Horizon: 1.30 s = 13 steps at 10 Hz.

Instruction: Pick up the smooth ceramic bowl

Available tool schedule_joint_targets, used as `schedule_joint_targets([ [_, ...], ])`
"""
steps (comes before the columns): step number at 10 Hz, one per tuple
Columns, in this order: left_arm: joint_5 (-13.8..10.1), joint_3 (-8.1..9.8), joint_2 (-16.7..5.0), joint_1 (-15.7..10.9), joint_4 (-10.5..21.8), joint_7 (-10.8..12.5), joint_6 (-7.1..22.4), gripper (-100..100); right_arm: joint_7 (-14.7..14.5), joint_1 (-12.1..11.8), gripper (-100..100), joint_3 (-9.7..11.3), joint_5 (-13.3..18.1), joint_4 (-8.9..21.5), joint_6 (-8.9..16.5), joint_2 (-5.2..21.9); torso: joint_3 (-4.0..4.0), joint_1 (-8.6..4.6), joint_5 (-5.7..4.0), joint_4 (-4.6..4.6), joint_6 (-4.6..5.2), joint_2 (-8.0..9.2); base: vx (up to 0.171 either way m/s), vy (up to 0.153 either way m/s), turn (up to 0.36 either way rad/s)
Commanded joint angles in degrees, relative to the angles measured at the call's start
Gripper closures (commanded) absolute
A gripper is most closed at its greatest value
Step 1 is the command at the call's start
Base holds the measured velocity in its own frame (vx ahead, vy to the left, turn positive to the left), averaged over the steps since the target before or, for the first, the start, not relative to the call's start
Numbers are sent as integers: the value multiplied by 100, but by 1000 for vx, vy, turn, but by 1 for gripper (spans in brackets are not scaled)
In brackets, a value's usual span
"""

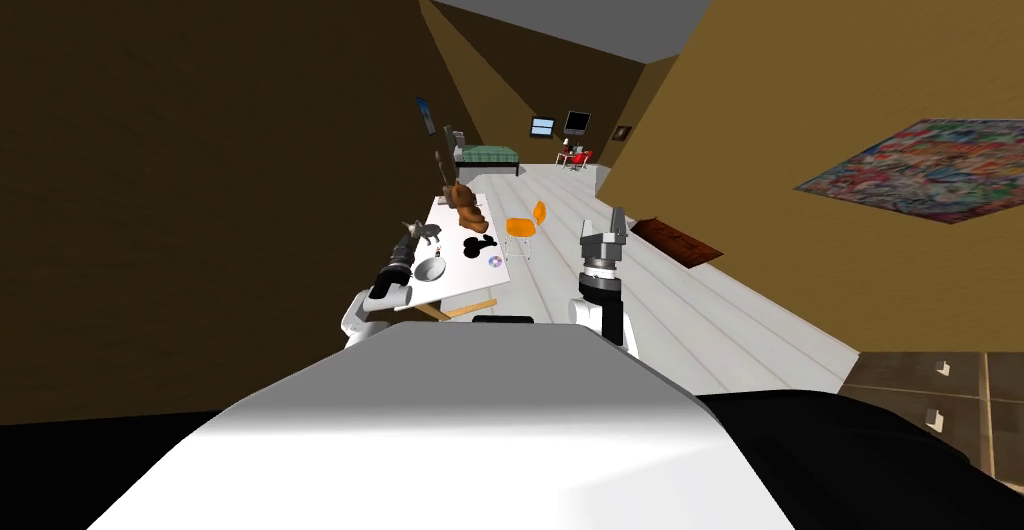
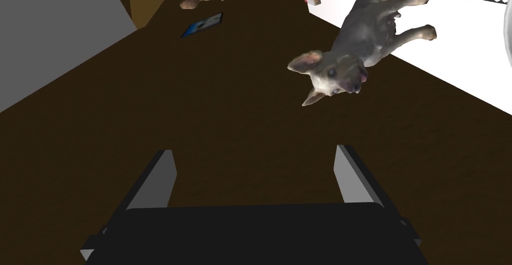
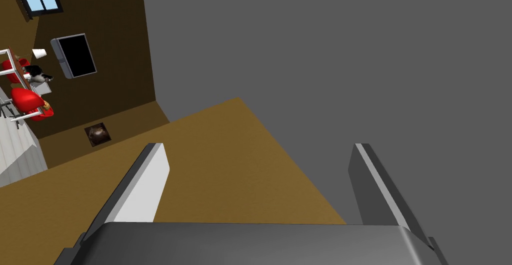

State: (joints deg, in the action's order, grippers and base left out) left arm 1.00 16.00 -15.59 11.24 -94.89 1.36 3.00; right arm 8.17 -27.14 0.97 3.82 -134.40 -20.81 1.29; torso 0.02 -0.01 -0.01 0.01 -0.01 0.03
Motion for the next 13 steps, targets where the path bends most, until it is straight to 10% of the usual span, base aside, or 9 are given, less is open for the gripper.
schedule_joint_targets([
  [1,-24,115,-62,-159,286,-3,286,-100,0,0,0,0,0,0,0,0,0,0,0,0,0,0,-10,-17,-95],
  [13,-259,553,-385,-764,1879,117,1521,-100,0,0,0,0,0,0,0,0,-3,-2,0,-1,-1,-6,0,-11,-48],
])
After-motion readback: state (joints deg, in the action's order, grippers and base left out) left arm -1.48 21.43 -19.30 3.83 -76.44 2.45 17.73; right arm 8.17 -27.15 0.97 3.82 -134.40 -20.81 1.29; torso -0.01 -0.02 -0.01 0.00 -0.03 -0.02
